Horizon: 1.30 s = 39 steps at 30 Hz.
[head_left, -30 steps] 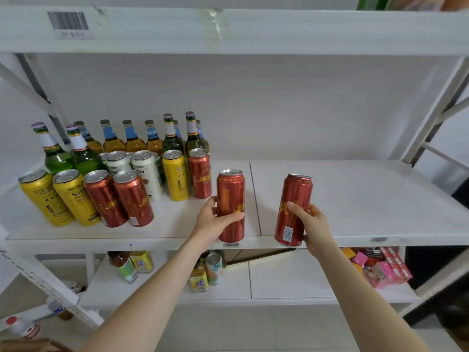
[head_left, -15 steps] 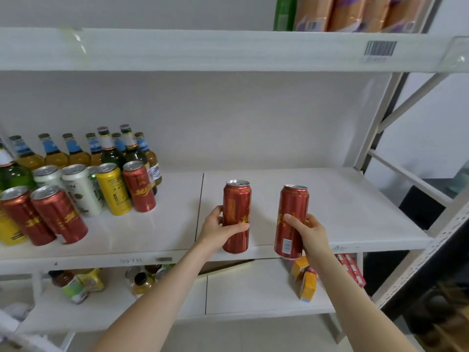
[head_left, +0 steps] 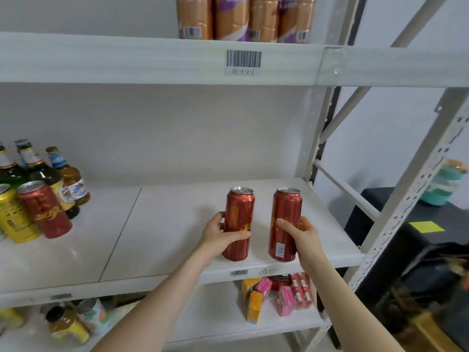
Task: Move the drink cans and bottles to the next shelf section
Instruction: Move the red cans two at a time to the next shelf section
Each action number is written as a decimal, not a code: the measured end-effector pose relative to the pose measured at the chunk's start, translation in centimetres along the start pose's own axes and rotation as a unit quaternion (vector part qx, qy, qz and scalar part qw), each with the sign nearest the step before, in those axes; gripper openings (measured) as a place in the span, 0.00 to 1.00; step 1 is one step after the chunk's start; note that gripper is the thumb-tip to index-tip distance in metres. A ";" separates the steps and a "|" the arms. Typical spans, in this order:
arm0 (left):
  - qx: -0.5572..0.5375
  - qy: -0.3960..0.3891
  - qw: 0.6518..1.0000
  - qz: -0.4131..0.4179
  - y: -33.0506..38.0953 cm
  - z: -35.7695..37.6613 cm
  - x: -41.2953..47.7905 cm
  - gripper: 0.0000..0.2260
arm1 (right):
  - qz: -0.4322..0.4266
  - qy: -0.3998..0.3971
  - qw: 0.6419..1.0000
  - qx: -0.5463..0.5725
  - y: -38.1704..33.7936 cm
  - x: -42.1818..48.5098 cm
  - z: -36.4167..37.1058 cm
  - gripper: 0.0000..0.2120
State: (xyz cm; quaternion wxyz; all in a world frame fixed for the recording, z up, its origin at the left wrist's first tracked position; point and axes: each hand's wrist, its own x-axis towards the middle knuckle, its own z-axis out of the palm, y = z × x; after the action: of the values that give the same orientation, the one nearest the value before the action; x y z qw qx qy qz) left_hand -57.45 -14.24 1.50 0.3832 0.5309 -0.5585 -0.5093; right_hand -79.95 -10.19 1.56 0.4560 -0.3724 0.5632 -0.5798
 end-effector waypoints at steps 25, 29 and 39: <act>-0.023 0.025 0.999 0.009 4.7 15.3 13.9 0.32 | -0.026 -0.020 0.999 0.043 -1.8 17.8 -11.8 0.22; -0.021 0.036 0.999 0.026 4.6 15.7 17.4 0.34 | -0.040 -0.031 0.998 0.043 -1.6 21.9 -11.0 0.26; -0.032 0.068 0.995 0.063 2.4 16.2 24.3 0.35 | -0.066 -0.041 0.994 0.075 0.6 30.3 -8.9 0.24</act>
State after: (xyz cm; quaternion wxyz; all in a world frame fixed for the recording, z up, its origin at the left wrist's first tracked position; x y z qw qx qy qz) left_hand -77.08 -35.69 -1.92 0.4683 0.5153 -0.5470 -0.4647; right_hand -97.60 -36.10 -2.30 0.4664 -0.3969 0.4733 -0.6333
